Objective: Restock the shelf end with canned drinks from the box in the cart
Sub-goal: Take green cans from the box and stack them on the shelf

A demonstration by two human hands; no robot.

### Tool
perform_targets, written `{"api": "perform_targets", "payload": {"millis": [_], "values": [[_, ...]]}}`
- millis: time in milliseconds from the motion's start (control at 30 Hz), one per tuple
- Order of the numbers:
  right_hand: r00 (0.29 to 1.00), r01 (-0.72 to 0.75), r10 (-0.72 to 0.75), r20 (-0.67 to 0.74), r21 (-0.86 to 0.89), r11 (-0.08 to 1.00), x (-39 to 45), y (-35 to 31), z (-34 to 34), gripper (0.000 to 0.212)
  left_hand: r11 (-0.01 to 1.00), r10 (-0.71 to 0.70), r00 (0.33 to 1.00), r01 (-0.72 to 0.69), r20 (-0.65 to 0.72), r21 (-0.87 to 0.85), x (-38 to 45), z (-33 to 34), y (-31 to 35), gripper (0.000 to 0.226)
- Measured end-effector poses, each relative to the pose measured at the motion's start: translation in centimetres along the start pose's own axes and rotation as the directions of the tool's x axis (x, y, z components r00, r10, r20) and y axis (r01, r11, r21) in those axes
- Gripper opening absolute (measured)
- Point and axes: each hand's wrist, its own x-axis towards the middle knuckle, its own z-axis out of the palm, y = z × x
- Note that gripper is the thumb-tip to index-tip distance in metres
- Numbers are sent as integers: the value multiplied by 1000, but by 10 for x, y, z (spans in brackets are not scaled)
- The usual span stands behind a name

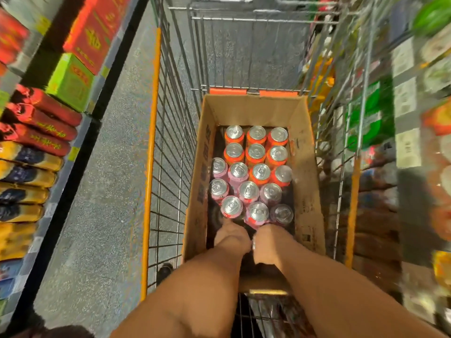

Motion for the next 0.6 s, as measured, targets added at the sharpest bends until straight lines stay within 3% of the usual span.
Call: {"api": "perform_targets", "payload": {"millis": [133,200,300,367,467,600], "values": [[977,-47,79,-199,160,986,-37,20,-9,38,981,156,987,-149,-48,125,-46,-13,7,54],[959,-89,115,-260,110,990,-58,22,-14,29,961,227,970,-208,-88,182,-67,-28,7,48],[905,-70,159,-395,229,971,-97,18,-26,28,955,288,941,-267,-180,132,-102,-60,3,43],[848,-97,265,-459,358,929,-125,10,-37,38,915,396,886,-361,-240,179,-121,-84,2,33],[749,-49,478,-460,681,731,-160,-1,-47,45,851,526,786,-478,-326,218,-146,-120,-3,27],[616,-81,640,-460,771,632,-207,-25,-60,63,723,688,618,-630,-381,284,-178,-166,-14,32]]}}
